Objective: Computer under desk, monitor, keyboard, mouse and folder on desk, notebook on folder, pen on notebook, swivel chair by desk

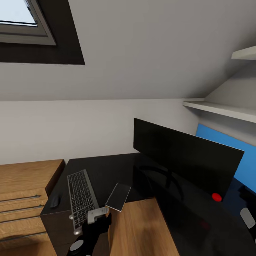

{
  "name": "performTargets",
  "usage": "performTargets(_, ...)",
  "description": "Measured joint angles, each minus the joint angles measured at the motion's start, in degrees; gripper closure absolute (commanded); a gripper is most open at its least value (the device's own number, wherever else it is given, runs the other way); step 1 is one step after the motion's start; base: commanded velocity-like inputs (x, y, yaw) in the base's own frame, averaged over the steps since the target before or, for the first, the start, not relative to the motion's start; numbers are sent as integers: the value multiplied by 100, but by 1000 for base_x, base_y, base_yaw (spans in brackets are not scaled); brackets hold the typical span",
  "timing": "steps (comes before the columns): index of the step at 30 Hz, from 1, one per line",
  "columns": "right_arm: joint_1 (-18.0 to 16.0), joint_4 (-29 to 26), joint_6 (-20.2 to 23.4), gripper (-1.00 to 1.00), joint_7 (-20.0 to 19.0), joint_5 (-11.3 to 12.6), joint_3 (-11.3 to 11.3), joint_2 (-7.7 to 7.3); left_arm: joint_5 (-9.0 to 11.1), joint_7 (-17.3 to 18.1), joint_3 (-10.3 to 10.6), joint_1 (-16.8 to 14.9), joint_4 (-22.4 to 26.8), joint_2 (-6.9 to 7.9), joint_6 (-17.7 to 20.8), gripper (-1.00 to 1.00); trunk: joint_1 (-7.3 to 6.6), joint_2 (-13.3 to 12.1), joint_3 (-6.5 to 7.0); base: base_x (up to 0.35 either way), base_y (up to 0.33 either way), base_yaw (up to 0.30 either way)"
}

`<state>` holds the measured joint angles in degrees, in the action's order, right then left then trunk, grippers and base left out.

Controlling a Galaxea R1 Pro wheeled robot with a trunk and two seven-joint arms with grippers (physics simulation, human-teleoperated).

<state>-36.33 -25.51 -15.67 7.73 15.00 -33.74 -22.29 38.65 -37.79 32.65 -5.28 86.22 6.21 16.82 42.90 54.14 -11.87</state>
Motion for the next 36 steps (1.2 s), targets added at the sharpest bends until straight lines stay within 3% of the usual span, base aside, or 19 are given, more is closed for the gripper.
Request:
performTargets(5, 0, -2, 142, -100, 0, -8, 0, -95, -1, 0, 6, 0, -4, -2, 0, -100, 0, 0, 0, 29, 0, 0)
performTargets(21, -2, -26, 169, -100, -39, -129, 17, -139, -1, 0, 16, 0, -9, -11, 0, -100, 1, 0, 0, 97, 0, 0)
performTargets(22, -3, -27, 169, -100, -42, -192, 20, -140, -1, 0, 19, 0, -9, -11, 0, -100, 1, 0, 0, 1, 0, 0)
performTargets(23, -1, -29, 166, -100, -95, -416, 26, -138, -1, 0, 24, 0, -9, -11, 0, -100, 1, 0, 0, 1, 0, 0)
performTargets(28, -1, -30, 154, -100, -576, -670, 35, -134, -3, 0, 26, 0, -9, -11, 0, -100, 1, 0, 0, 0, 0, 0)
performTargets(29, -1, -31, 149, -100, -811, -915, 42, -127, -7, 0, 26, 0, -9, -11, 0, -100, 1, 0, 0, 0, 0, 0)
performTargets(30, 0, -31, 144, -100, -899, -1006, 53, -119, -8, 0, 26, 0, -9, -11, 0, -100, 1, 0, 0, 0, 0, 0)
performTargets(36, 2, -31, 124, -100, -1212, -1122, 94, -106, -11, 0, 26, 0, -9, -11, 0, -100, 1, 0, 0, 0, 0, 0)
